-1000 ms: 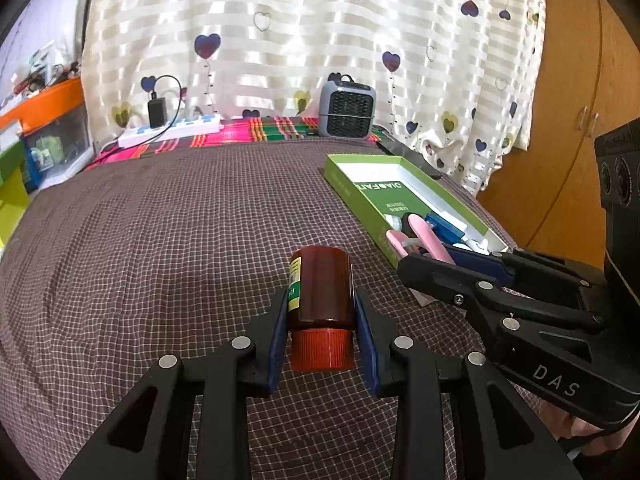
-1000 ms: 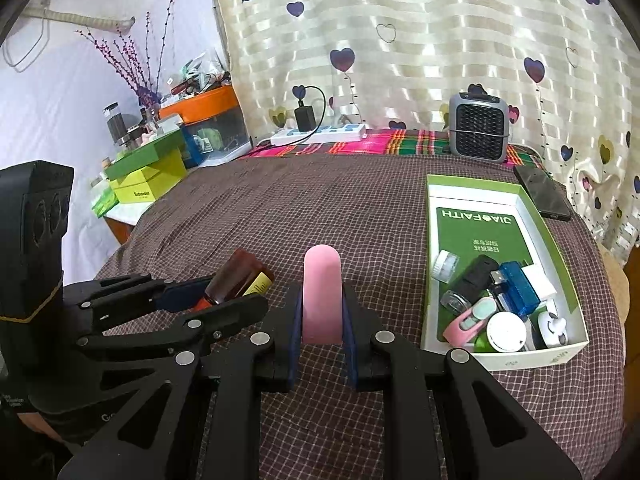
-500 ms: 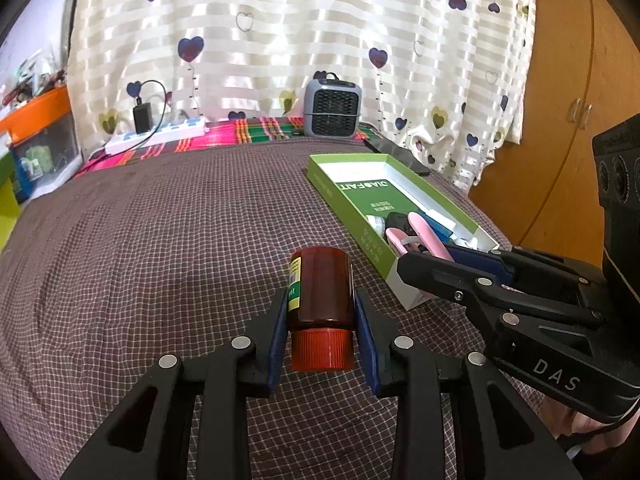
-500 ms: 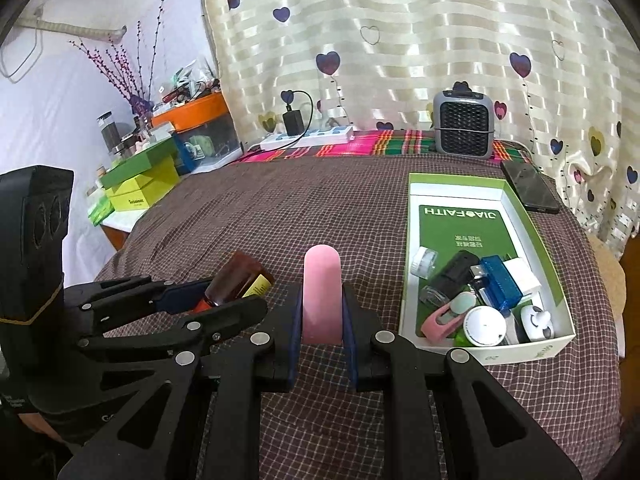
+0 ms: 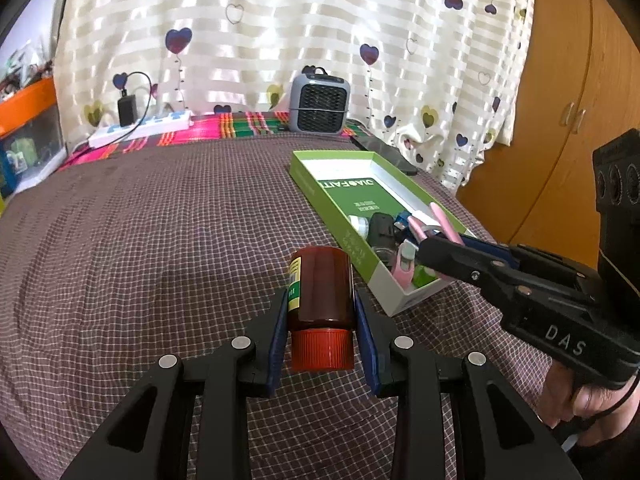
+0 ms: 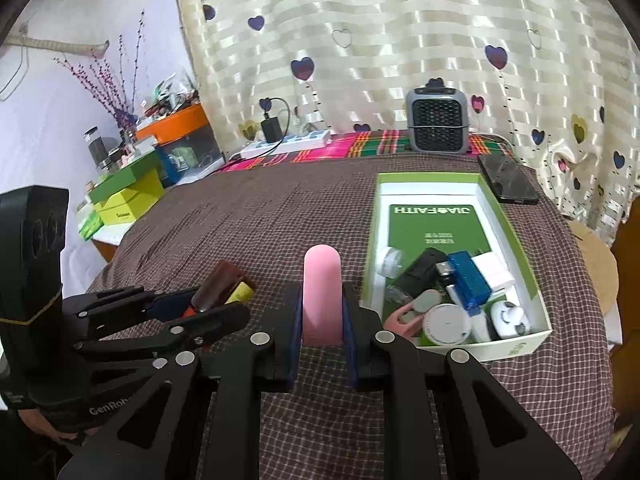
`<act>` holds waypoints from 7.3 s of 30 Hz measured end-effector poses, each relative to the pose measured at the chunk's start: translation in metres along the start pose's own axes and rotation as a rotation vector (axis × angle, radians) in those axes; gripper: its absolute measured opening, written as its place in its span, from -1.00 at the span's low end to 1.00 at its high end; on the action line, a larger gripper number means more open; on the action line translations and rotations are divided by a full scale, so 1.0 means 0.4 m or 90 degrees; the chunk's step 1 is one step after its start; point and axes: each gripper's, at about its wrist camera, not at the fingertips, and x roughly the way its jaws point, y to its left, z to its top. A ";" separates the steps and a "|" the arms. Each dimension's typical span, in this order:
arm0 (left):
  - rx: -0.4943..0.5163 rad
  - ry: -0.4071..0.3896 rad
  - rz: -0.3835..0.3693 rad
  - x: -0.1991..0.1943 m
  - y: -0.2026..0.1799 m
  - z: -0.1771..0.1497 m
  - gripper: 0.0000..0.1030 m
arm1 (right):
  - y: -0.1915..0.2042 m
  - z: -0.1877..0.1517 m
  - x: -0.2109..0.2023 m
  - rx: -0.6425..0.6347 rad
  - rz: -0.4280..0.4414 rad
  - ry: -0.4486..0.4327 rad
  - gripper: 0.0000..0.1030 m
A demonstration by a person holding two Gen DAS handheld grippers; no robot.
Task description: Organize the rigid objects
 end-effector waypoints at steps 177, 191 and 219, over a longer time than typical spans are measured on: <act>0.083 0.075 0.052 0.200 -0.213 -0.061 -0.40 | -0.167 -0.121 0.045 0.006 -0.170 0.102 -0.44; 0.083 0.075 0.052 0.200 -0.212 -0.062 -0.40 | -0.167 -0.121 0.045 0.006 -0.170 0.102 -0.44; 0.083 0.075 0.052 0.199 -0.213 -0.062 -0.40 | -0.167 -0.121 0.044 0.006 -0.170 0.102 -0.44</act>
